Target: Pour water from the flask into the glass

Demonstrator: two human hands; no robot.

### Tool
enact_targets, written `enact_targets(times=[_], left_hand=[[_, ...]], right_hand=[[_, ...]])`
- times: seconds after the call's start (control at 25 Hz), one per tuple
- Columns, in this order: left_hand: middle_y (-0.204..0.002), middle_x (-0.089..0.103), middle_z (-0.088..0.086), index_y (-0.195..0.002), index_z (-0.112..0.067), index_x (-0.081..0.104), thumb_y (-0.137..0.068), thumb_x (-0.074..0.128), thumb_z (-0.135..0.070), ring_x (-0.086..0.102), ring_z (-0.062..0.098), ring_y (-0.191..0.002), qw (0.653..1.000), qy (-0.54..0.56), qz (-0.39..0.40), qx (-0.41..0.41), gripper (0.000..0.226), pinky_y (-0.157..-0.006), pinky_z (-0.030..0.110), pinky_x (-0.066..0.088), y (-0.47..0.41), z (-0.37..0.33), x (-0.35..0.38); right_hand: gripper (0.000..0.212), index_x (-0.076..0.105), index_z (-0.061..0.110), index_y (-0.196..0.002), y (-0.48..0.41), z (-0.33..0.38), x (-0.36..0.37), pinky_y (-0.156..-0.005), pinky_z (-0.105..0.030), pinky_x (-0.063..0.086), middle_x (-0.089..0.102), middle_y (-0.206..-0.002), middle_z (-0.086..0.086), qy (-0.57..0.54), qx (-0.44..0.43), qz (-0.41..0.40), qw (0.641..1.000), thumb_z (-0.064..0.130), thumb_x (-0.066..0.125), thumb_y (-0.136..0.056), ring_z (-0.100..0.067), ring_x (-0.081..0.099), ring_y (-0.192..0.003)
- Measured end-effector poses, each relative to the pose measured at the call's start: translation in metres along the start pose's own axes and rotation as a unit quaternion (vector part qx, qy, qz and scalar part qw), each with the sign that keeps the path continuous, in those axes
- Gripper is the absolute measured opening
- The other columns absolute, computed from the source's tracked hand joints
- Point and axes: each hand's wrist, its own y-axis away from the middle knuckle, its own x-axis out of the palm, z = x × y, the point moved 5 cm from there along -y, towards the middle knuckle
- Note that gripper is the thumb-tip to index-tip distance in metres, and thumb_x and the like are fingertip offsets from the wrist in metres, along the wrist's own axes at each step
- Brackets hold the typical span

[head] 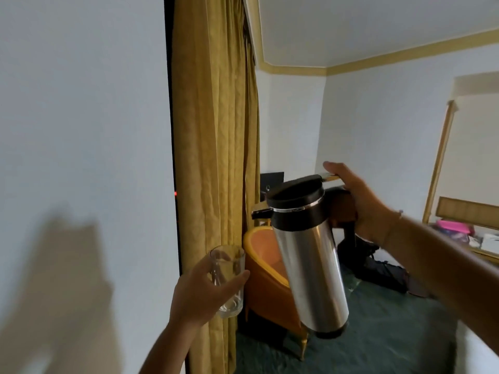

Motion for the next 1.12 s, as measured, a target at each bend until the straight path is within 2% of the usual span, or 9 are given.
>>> enact_targets(times=[0.12,0.2,0.28,0.4,0.52,0.64,0.84,0.92,1.12], left_hand=[[-0.087,0.075,-0.031,-0.096,-0.055,0.062,-0.052,0.052,-0.112,0.074,-0.007,-0.079,1.0,-0.001,0.005,0.02,0.073,-0.066,0.015,0.052,-0.009,-0.024,-0.004],[-0.08,0.073,-0.039,-0.095,-0.057,0.062,-0.051,0.052,-0.112,0.072,-0.018,-0.082,0.999,-0.004,0.015,0.031,0.072,-0.061,0.01,0.049,-0.011,-0.034,-0.003],[-0.085,0.067,-0.053,-0.095,-0.059,0.062,-0.05,0.054,-0.111,0.063,-0.03,-0.089,0.999,-0.009,0.022,0.037,0.069,-0.06,0.009,0.05,-0.011,-0.04,-0.002],[-0.081,0.069,-0.047,-0.094,-0.061,0.062,-0.05,0.055,-0.11,0.066,-0.025,-0.088,0.999,-0.013,0.023,0.04,0.066,-0.064,0.014,0.052,-0.01,-0.044,0.0],[-0.08,0.069,-0.046,-0.096,-0.071,0.058,-0.056,0.056,-0.108,0.063,-0.028,-0.093,0.997,-0.028,0.02,0.063,0.054,-0.064,0.01,0.049,-0.008,-0.047,0.004],[-0.092,0.068,-0.051,-0.102,-0.078,0.053,-0.065,0.059,-0.103,0.063,-0.028,-0.096,0.995,-0.036,0.019,0.088,0.045,-0.064,0.01,0.05,-0.006,-0.047,0.009],[-0.093,0.059,-0.064,-0.104,-0.076,0.053,-0.07,0.059,-0.101,0.06,-0.033,-0.093,0.994,-0.038,0.017,0.103,0.042,-0.053,0.003,0.043,-0.006,-0.048,0.013],[-0.092,0.06,-0.062,-0.103,-0.072,0.055,-0.069,0.06,-0.101,0.061,-0.033,-0.091,0.994,-0.038,0.018,0.098,0.045,-0.058,0.005,0.044,-0.006,-0.048,0.014],[-0.094,0.067,-0.052,-0.108,-0.059,0.057,-0.067,0.06,-0.102,0.064,-0.026,-0.094,0.996,-0.039,0.017,0.075,0.06,-0.065,0.015,0.049,-0.008,-0.041,0.015]], right_hand=[[0.068,0.044,0.024,-0.042,-0.001,0.035,0.01,-0.052,-0.027,0.042,0.034,-0.043,0.004,0.086,-0.001,0.024,0.996,0.077,0.076,-0.07,-0.016,0.033,-0.039],[0.067,0.043,0.024,-0.04,-0.002,0.047,0.014,-0.054,-0.03,0.041,0.03,-0.043,0.004,0.121,0.018,0.024,0.992,0.073,0.075,-0.074,-0.016,0.029,-0.04],[0.065,0.043,0.026,-0.04,-0.002,0.054,0.02,-0.045,-0.027,0.037,0.03,-0.043,0.005,0.164,0.032,0.042,0.985,0.069,0.072,-0.078,-0.014,0.027,-0.038],[0.062,0.044,0.027,-0.042,-0.003,0.065,0.029,-0.041,-0.023,0.029,0.032,-0.045,0.006,0.244,0.027,0.056,0.968,0.069,0.069,-0.08,-0.014,0.023,-0.039],[0.06,0.048,0.028,-0.042,-0.008,0.075,0.035,-0.041,-0.022,0.029,0.033,-0.046,0.006,0.301,0.016,0.058,0.952,0.068,0.066,-0.082,-0.014,0.024,-0.039],[0.058,0.056,0.027,-0.043,-0.01,0.085,0.045,-0.042,-0.021,0.032,0.035,-0.045,0.007,0.341,0.006,0.075,0.937,0.065,0.064,-0.087,-0.013,0.026,-0.038],[0.056,0.058,0.024,-0.044,-0.013,0.098,0.067,-0.043,-0.02,0.034,0.042,-0.041,0.008,0.431,-0.029,0.083,0.898,0.056,0.062,-0.09,-0.011,0.03,-0.034],[0.061,0.056,0.024,-0.039,-0.015,0.102,0.074,-0.042,-0.019,0.034,0.042,-0.04,0.009,0.46,-0.041,0.08,0.883,0.057,0.061,-0.091,-0.01,0.032,-0.033],[0.058,0.055,0.025,-0.034,-0.017,0.104,0.091,-0.037,-0.017,0.035,0.043,-0.037,0.009,0.5,-0.071,0.094,0.858,0.072,0.06,-0.068,-0.009,0.034,-0.028]])
